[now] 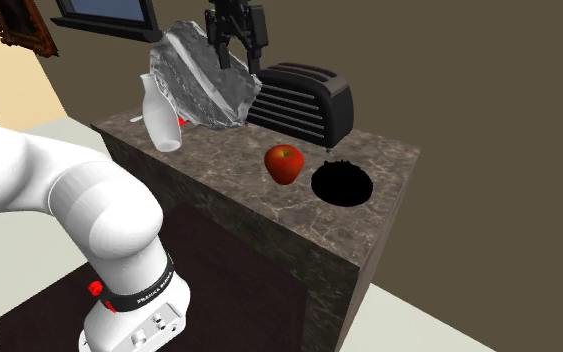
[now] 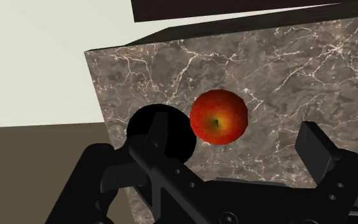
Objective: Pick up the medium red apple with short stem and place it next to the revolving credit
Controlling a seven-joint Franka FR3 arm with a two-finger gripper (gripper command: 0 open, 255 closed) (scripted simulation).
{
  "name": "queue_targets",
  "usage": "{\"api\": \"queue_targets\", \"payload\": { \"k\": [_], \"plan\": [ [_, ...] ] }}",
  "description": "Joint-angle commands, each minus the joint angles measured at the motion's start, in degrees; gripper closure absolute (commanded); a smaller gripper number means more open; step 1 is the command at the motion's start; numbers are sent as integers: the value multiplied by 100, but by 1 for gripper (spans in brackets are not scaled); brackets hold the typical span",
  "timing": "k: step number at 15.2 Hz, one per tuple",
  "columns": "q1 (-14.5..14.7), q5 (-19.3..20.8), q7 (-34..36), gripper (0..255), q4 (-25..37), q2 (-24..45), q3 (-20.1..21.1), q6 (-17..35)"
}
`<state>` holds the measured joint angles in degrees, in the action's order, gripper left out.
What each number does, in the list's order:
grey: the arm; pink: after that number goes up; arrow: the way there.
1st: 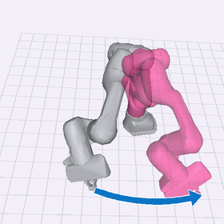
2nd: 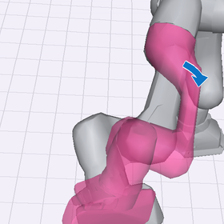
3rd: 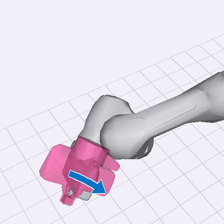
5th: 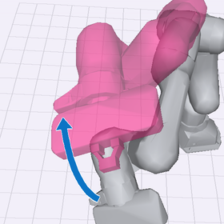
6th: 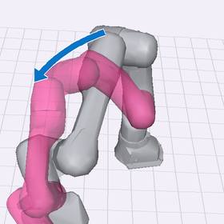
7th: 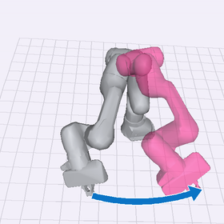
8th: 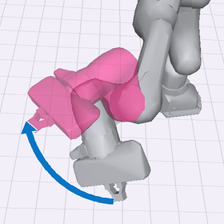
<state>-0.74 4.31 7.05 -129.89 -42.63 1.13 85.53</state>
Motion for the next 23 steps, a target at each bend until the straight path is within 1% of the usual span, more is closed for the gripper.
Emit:
{"api": "queue_targets", "payload": {
  "k": [1,9,17,23],
  "plan": [
    [0,0,0,0,0,0,0,0],
    [-562,-488,1956,0,-902,670,276,1749],
    [-1076,-844,3728,0,-1352,1798,500,3581],
    [-1070,-852,3732,0,-1638,2034,528,4103]
  ]
}}
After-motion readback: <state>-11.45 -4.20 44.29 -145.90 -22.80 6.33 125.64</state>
